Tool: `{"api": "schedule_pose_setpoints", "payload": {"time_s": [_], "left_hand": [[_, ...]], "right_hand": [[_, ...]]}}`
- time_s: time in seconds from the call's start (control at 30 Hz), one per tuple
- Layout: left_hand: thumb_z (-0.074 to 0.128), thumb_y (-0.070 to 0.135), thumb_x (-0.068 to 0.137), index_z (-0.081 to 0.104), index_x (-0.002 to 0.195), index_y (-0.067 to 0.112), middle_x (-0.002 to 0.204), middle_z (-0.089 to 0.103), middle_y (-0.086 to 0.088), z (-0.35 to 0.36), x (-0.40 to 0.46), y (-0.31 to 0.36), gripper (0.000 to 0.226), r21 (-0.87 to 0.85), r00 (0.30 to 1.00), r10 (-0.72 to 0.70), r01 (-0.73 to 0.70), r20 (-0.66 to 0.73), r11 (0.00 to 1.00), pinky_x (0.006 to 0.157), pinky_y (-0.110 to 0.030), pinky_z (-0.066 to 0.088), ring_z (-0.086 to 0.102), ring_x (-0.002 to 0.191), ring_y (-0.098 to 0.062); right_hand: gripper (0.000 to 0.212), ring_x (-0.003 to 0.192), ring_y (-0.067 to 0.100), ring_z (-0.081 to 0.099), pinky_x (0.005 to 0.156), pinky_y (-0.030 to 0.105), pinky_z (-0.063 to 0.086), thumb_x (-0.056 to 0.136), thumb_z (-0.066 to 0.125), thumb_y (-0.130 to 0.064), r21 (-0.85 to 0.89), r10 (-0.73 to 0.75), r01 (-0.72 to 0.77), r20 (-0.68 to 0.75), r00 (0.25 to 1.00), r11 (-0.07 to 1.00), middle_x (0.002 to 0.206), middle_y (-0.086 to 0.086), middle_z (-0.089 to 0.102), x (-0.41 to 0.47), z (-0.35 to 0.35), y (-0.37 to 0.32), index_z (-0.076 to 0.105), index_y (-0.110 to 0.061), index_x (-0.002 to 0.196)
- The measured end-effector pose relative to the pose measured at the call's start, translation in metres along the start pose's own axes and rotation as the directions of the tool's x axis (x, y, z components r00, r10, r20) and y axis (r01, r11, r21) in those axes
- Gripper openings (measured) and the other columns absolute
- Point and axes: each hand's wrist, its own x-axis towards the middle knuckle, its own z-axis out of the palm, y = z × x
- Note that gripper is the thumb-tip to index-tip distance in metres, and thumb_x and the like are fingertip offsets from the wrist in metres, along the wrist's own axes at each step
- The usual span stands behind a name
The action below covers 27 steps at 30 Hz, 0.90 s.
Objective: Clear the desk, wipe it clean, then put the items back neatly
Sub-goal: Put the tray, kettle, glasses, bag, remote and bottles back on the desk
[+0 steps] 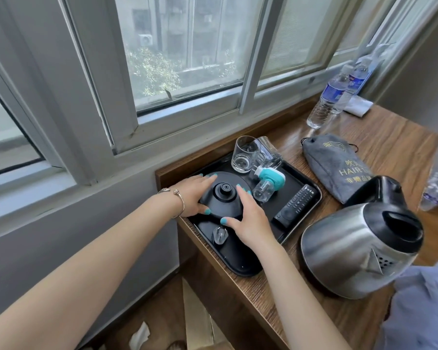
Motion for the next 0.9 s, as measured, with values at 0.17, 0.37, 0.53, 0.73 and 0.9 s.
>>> {"api": "schedule_pose_setpoints", "payload": {"time_s": [0.17,0.37,0.53,0.73,0.9], "left_hand": [[0.069,0.04,0.084,-0.006,0.153,0.017,0.161,0.004,-0.011,-0.002,0.002,-0.005,0.105,-0.049,0.999,-0.001,0.003,0.043,0.999,0.12,-0.032,0.01,0.005,0.149,-0.022],[0.067,0.036,0.087,-0.006,0.153,0.018,0.161,0.004,-0.008,-0.003,0.0,-0.006,0.1,-0.086,0.998,-0.022,0.028,0.067,0.996,0.12,-0.032,0.011,0.006,0.148,-0.022],[0.065,0.032,0.09,-0.006,0.153,0.017,0.161,-0.002,-0.008,-0.003,0.002,-0.004,0.096,-0.092,0.996,-0.013,0.021,0.086,0.996,0.12,-0.031,0.007,0.0,0.149,-0.021],[0.067,0.026,0.088,-0.004,0.153,0.02,0.161,-0.001,0.0,-0.01,-0.002,0.006,0.096,-0.18,0.985,0.118,-0.095,0.123,0.979,0.119,-0.025,0.002,-0.002,0.148,-0.013],[0.062,0.015,0.089,0.0,0.153,0.021,0.161,0.003,0.002,-0.022,-0.007,0.026,0.089,-0.211,0.974,0.196,-0.169,0.116,0.963,0.119,-0.026,0.004,0.001,0.148,-0.012]], "right_hand": [[0.096,0.15,0.011,0.01,0.119,0.028,0.015,0.082,0.079,-0.024,0.032,0.019,-0.018,-0.035,0.999,0.999,0.163,-0.002,0.017,-0.004,-0.003,0.007,0.019,-0.024,0.156],[0.093,0.148,0.017,0.023,0.118,0.03,0.023,0.08,0.08,-0.022,0.034,0.062,-0.059,-0.079,0.995,0.998,0.16,0.001,0.029,-0.003,-0.004,0.008,0.026,-0.024,0.155],[0.092,0.148,0.018,0.022,0.118,0.033,0.024,0.082,0.079,-0.021,0.033,0.078,-0.076,-0.067,0.995,0.997,0.161,0.001,0.027,-0.003,-0.002,0.005,0.023,-0.026,0.155],[0.087,0.15,0.013,0.013,0.118,0.027,0.016,0.087,0.073,-0.017,0.014,0.072,-0.071,-0.045,0.996,0.997,0.163,-0.002,0.017,-0.011,-0.005,0.003,0.02,-0.026,0.156],[0.08,0.15,0.009,0.012,0.115,0.02,0.01,0.09,0.069,-0.014,-0.017,0.038,-0.04,-0.076,0.996,0.999,0.163,-0.004,0.019,-0.019,-0.016,-0.012,0.023,-0.022,0.156]]}}
